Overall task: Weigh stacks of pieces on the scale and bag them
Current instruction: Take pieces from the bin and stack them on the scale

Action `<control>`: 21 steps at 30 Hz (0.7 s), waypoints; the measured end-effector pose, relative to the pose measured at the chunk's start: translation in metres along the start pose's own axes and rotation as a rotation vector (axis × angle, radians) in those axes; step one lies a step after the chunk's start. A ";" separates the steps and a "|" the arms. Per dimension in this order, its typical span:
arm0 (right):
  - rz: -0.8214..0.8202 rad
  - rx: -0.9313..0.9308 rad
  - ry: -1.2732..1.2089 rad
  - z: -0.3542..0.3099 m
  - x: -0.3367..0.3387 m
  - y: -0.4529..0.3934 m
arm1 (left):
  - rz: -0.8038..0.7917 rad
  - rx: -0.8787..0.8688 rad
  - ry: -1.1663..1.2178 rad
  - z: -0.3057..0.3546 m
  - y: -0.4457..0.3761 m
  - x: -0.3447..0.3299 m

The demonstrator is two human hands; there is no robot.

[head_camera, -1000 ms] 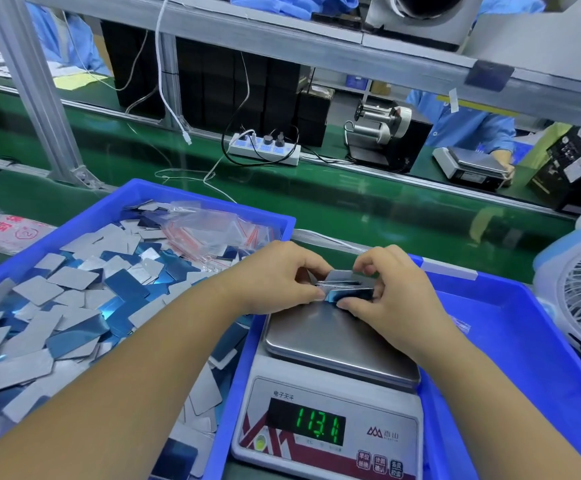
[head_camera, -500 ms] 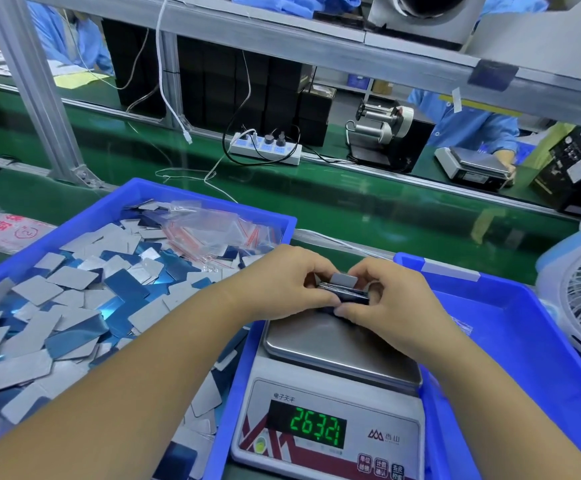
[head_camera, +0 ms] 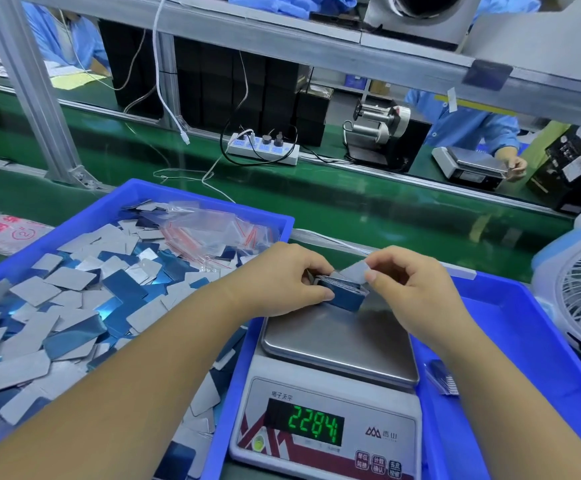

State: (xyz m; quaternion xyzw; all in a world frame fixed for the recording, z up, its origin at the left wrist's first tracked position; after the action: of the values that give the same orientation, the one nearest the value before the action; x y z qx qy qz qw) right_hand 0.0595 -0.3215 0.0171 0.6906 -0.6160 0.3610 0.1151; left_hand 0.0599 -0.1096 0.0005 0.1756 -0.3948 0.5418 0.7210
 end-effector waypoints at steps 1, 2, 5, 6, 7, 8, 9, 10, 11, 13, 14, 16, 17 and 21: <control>-0.028 -0.029 0.021 0.002 0.000 0.000 | 0.000 0.006 -0.004 0.000 0.000 0.000; -0.063 -0.055 0.063 0.003 0.000 0.001 | 0.002 0.013 -0.005 -0.001 0.000 0.000; -0.121 -0.082 0.204 0.004 0.001 0.002 | 0.015 0.031 0.007 -0.001 0.000 0.000; -0.121 -0.076 0.212 0.003 0.002 0.002 | 0.018 0.035 0.013 -0.001 0.001 0.000; -0.121 -0.065 0.187 0.001 0.004 0.002 | 0.020 0.037 0.016 -0.001 0.001 0.000; -0.129 -0.053 0.135 -0.001 0.004 0.003 | 0.022 0.037 0.016 -0.001 0.001 0.000; -0.146 -0.038 0.085 -0.003 0.002 0.005 | 0.022 0.036 0.015 -0.001 0.001 0.000; -0.167 -0.016 0.068 -0.006 0.000 0.006 | 0.021 0.034 0.015 -0.001 0.002 0.000; -0.182 0.017 0.093 -0.008 -0.004 0.008 | 0.020 0.031 0.017 0.000 0.002 0.000; -0.191 0.099 0.217 -0.011 -0.012 0.009 | 0.020 0.015 0.018 0.002 0.002 0.000; -0.182 0.126 0.268 -0.013 -0.014 0.009 | 0.023 0.001 0.010 0.004 0.003 0.000; -0.149 0.135 0.303 -0.013 -0.016 0.008 | 0.035 -0.026 -0.024 0.008 0.004 -0.001; -0.135 0.130 0.309 -0.013 -0.016 0.008 | 0.040 -0.029 -0.052 0.010 0.005 -0.001; -0.091 0.112 0.328 -0.014 -0.016 0.009 | -0.012 0.035 -0.232 0.015 0.009 -0.009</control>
State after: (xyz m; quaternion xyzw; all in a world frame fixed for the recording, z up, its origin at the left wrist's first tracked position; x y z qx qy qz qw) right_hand 0.0465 -0.3030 0.0143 0.6551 -0.5359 0.4969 0.1916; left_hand 0.0445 -0.1222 0.0020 0.2520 -0.4650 0.5205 0.6703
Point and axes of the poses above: each hand's wrist, its own y-axis away from the middle knuckle, its own x-axis out of the back of the hand, z = x × y, the point moved 1 cm from there along -y, towards the middle knuckle, and after that the axes turned 2 degrees about -x, right-handed, at the moved point
